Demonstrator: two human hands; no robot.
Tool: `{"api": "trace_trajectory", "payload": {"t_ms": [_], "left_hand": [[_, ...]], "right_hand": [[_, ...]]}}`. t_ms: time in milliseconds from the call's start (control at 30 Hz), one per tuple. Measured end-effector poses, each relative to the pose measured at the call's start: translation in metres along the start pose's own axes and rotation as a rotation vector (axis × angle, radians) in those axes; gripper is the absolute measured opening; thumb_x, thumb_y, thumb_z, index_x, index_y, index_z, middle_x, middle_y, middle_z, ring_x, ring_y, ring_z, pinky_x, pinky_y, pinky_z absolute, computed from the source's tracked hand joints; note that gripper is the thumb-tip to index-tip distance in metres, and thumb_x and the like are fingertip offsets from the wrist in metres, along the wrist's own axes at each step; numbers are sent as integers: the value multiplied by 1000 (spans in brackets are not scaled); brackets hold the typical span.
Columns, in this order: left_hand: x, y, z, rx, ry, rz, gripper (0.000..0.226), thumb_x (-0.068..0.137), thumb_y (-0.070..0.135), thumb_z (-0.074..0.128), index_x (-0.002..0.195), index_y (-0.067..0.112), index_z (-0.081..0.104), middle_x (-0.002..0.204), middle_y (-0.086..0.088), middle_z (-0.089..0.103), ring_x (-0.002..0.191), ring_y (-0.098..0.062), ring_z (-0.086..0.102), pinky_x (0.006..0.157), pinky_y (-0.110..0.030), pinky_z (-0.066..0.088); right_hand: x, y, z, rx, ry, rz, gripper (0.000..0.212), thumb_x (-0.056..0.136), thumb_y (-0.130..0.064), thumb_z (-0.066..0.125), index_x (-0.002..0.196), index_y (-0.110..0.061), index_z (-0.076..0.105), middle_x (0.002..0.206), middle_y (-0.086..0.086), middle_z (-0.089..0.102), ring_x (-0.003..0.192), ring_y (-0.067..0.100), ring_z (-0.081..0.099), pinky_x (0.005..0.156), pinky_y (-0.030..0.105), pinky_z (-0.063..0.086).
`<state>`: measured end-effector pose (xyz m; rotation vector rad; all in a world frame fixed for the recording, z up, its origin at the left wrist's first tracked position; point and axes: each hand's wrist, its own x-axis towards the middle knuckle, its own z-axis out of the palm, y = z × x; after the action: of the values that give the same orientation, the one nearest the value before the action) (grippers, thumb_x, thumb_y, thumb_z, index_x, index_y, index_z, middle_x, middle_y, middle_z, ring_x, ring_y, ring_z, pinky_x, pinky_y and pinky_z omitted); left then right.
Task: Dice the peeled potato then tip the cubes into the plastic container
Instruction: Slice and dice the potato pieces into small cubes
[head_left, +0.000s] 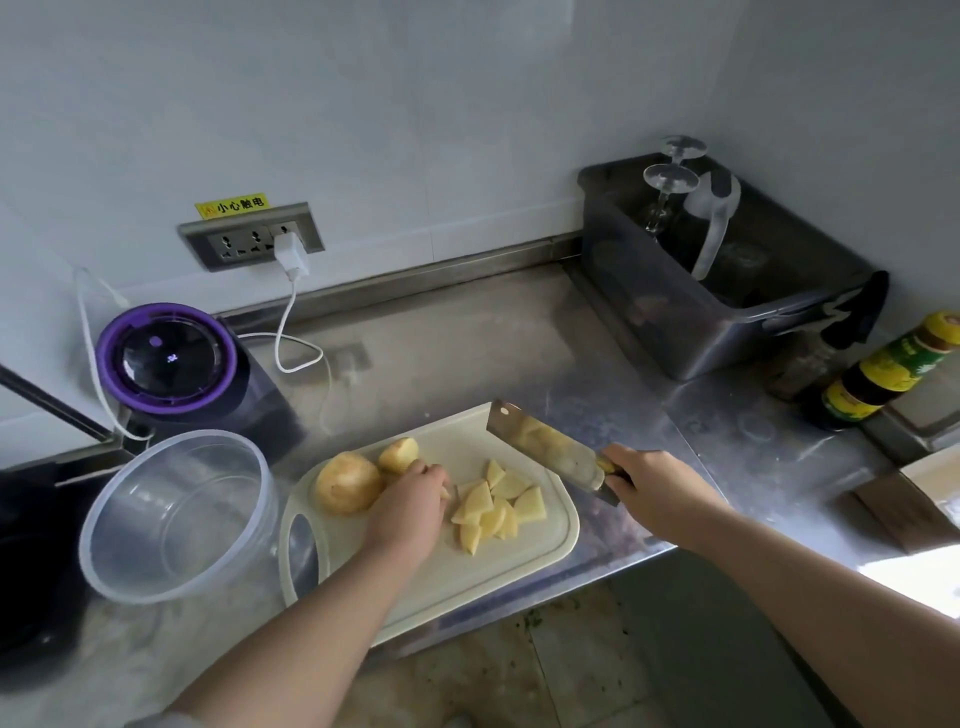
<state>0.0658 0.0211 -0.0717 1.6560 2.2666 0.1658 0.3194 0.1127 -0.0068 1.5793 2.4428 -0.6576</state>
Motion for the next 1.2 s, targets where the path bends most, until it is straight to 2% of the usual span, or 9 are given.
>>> {"api": "trace_trajectory", "payload": {"t_ms": [133, 333, 467, 533, 700, 800, 933, 1067, 1200], "left_hand": [[30, 13, -2, -55, 71, -51, 20, 95, 15, 48, 112, 17, 59, 117, -3, 56, 102, -24, 58, 79, -31, 45], [60, 20, 8, -130, 32, -108, 21, 92, 5, 52, 109, 12, 61, 115, -6, 61, 101, -22, 59, 74, -21, 35], [65, 24, 8, -564, 59, -189, 20, 89, 4, 61, 109, 3, 63, 111, -12, 65, 97, -27, 62, 86, -36, 51], [64, 24, 4, -758, 37, -219, 21, 89, 3, 62, 110, 4, 62, 112, -12, 63, 87, -21, 61, 83, -42, 55], [61, 10, -2, -369, -101, 31, 42, 81, 9, 72, 121, 12, 59, 119, -6, 54, 108, -19, 56, 94, -26, 43], [61, 12, -1, -228, -129, 59, 45, 84, 13, 69, 125, 16, 52, 119, -4, 49, 110, -20, 54, 94, -28, 41], [67, 22, 2, -244, -89, 56, 41, 86, 12, 67, 123, 17, 52, 111, -2, 55, 103, -22, 57, 90, -31, 44], [70, 32, 4, -479, -50, 27, 26, 85, 9, 68, 110, 13, 60, 99, 5, 58, 102, -18, 61, 90, -26, 44], [67, 26, 0, -424, -62, 127, 16, 85, 10, 67, 100, 17, 65, 112, 0, 61, 100, -16, 62, 93, -31, 48]], "right_hand": [[2, 0, -3, -19, 20, 9, 8, 101, -22, 41, 94, -24, 41, 78, 2, 56, 68, 23, 53, 52, 31, 35], [-1, 5, -5, -2, 18, 8, 13, 102, -24, 40, 107, -23, 52, 83, 2, 64, 72, 21, 61, 61, 36, 49], [0, 8, -4, 12, 16, 22, 12, 102, -25, 40, 105, -23, 51, 82, 3, 63, 71, 22, 60, 62, 37, 49], [1, 8, -3, 18, 21, 24, 12, 102, -25, 40, 106, -22, 51, 82, 2, 63, 70, 21, 59, 59, 35, 46], [3, 7, -1, 11, 9, 17, 14, 103, -27, 41, 110, -24, 53, 84, 0, 64, 71, 19, 60, 61, 35, 49], [4, 6, 0, 3, 7, 15, 13, 103, -27, 41, 109, -23, 52, 84, 0, 64, 71, 19, 60, 59, 33, 47], [4, 6, 0, -5, 9, 9, 12, 103, -26, 40, 107, -23, 51, 84, 1, 64, 72, 20, 60, 58, 32, 46], [5, 7, 0, -3, 11, 18, 9, 103, -26, 40, 102, -25, 48, 82, 1, 63, 69, 20, 58, 56, 31, 42], [3, 9, -1, 13, 22, 35, 9, 102, -24, 40, 100, -23, 49, 80, 1, 61, 67, 20, 56, 55, 30, 41]]}}
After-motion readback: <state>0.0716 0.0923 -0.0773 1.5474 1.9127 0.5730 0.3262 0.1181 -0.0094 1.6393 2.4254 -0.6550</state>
